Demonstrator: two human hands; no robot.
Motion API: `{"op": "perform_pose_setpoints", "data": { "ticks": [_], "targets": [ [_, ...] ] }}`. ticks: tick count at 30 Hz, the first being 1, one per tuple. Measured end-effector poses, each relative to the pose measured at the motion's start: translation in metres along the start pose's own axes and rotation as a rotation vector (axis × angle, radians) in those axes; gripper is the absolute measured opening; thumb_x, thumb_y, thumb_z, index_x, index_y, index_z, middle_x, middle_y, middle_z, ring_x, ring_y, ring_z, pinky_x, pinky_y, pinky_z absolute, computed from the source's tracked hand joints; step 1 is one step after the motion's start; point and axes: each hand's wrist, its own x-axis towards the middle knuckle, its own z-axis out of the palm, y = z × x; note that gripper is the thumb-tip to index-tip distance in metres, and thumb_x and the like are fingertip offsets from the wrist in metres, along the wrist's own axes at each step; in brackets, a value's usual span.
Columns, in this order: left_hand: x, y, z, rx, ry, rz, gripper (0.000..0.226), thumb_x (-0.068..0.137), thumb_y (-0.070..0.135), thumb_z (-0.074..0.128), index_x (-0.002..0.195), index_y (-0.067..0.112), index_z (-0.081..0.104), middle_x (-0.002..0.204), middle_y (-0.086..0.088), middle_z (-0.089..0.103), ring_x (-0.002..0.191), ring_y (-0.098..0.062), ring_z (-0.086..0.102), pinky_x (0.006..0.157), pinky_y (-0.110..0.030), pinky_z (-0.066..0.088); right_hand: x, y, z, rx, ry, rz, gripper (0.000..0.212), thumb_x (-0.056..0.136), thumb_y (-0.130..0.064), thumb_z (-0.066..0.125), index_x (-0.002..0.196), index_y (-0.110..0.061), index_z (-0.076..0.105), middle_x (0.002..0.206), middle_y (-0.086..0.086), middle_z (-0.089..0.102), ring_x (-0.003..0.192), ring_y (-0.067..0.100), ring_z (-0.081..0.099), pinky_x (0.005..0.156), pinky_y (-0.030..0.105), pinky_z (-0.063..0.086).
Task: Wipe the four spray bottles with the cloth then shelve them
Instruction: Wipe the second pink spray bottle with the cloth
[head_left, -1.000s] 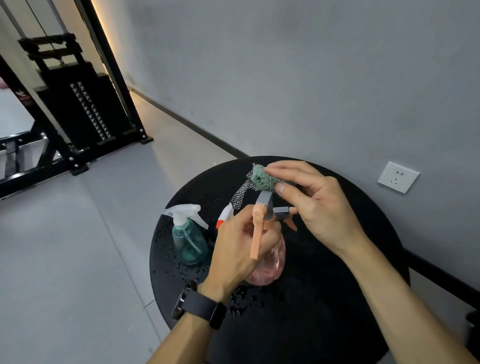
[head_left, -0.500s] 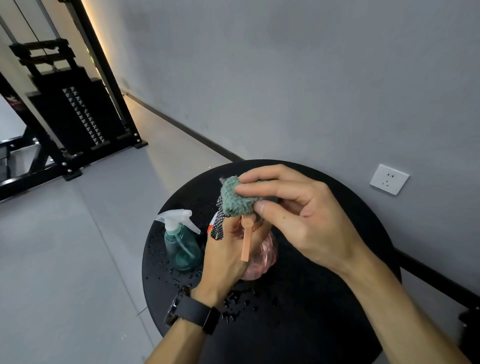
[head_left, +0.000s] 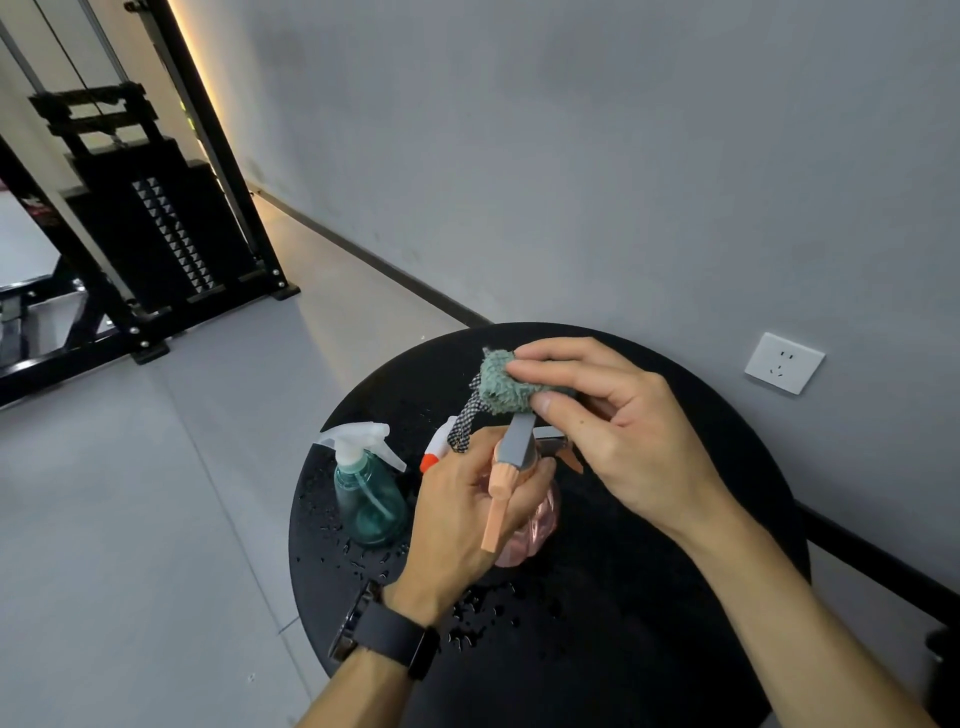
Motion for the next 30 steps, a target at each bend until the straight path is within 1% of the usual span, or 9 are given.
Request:
{"op": "perform_pose_setpoints", "data": {
  "ticks": [3,6,8,10,16,20,24,28,30],
  "targets": [
    [0.000,0.001,0.000,-0.006,0.008,0.028,0.010,0.088,0.039,0.070,0.092,0.039,0.061,0.082,0.020,0.065,0.075,-0.007,0.064,0.065,-0.009,0.041,0.000,0.002,0.001,-0.033,0.035,0.025,0.029,0.091,0.001,0.061,0.111,-0.017,0.073,0.117,-0.014,0.064,0.117,0.002,0.057,0.094,0.016,0.047],
    [0.000,0.002,0.001,0.012,0.009,0.013,0.015,0.089,0.038,0.071,0.088,0.043,0.058,0.078,0.016,0.065,0.073,-0.010,0.063,0.064,-0.011,0.042,-0.001,0.001,0.003,-0.053,0.076,0.041,0.030,0.091,0.000,0.060,0.112,-0.017,0.073,0.117,-0.015,0.064,0.116,-0.002,0.056,0.092,0.010,0.044],
    [0.001,0.002,0.002,-0.014,0.034,-0.030,0.009,0.089,0.038,0.072,0.085,0.035,0.064,0.075,0.008,0.067,0.071,-0.015,0.064,0.063,-0.024,0.048,-0.002,0.000,0.005,-0.038,0.117,0.045,0.030,0.091,0.000,0.060,0.112,-0.018,0.072,0.117,-0.015,0.064,0.116,-0.003,0.056,0.092,0.008,0.043],
    [0.002,0.003,0.002,-0.035,0.096,-0.111,0.017,0.086,0.044,0.075,0.081,0.029,0.069,0.071,0.001,0.069,0.066,-0.018,0.065,0.065,-0.040,0.052,-0.003,-0.003,0.007,0.000,0.157,0.036,0.030,0.092,-0.001,0.060,0.112,-0.018,0.072,0.118,-0.015,0.064,0.116,-0.003,0.056,0.091,0.008,0.043],
    [0.010,0.004,0.004,0.097,0.171,-0.257,0.039,0.076,0.067,0.061,0.069,0.028,0.064,0.063,0.003,0.064,0.060,-0.017,0.060,0.064,-0.049,0.053,-0.006,-0.013,0.022,0.036,0.265,-0.101,0.029,0.092,0.002,0.059,0.116,-0.012,0.069,0.122,-0.009,0.061,0.119,0.004,0.056,0.095,0.015,0.046],
    [0.012,0.004,0.002,0.155,0.167,-0.301,0.053,0.069,0.074,0.046,0.067,0.024,0.063,0.063,0.001,0.065,0.062,-0.022,0.062,0.062,-0.046,0.054,-0.008,-0.006,0.032,-0.130,0.272,-0.292,0.030,0.090,0.006,0.059,0.117,-0.005,0.067,0.126,0.001,0.059,0.123,0.010,0.055,0.099,0.024,0.048],
    [0.013,0.006,0.001,0.192,0.171,-0.334,0.049,0.074,0.065,0.040,0.060,0.020,0.055,0.056,0.000,0.060,0.055,-0.022,0.056,0.054,-0.040,0.048,-0.008,0.009,0.037,-0.316,0.252,-0.446,0.028,0.087,0.010,0.063,0.114,0.002,0.068,0.123,0.012,0.059,0.128,0.023,0.052,0.101,0.038,0.049],
    [0.015,0.002,-0.002,0.132,0.174,-0.385,0.035,0.075,0.046,0.047,0.056,0.017,0.049,0.044,0.004,0.053,0.044,-0.019,0.044,0.048,-0.032,0.037,-0.013,0.017,0.041,-0.374,0.241,-0.468,0.023,0.088,0.007,0.064,0.110,0.002,0.071,0.119,0.014,0.062,0.124,0.023,0.054,0.102,0.033,0.048],
    [0.017,0.002,-0.006,0.163,0.161,-0.354,0.024,0.074,0.042,0.046,0.060,0.023,0.048,0.050,0.007,0.055,0.048,-0.018,0.051,0.049,-0.030,0.040,-0.018,0.019,0.043,-0.370,0.209,-0.452,0.023,0.087,0.007,0.064,0.108,0.003,0.071,0.118,0.013,0.063,0.123,0.021,0.055,0.101,0.031,0.048]
  ]
}}
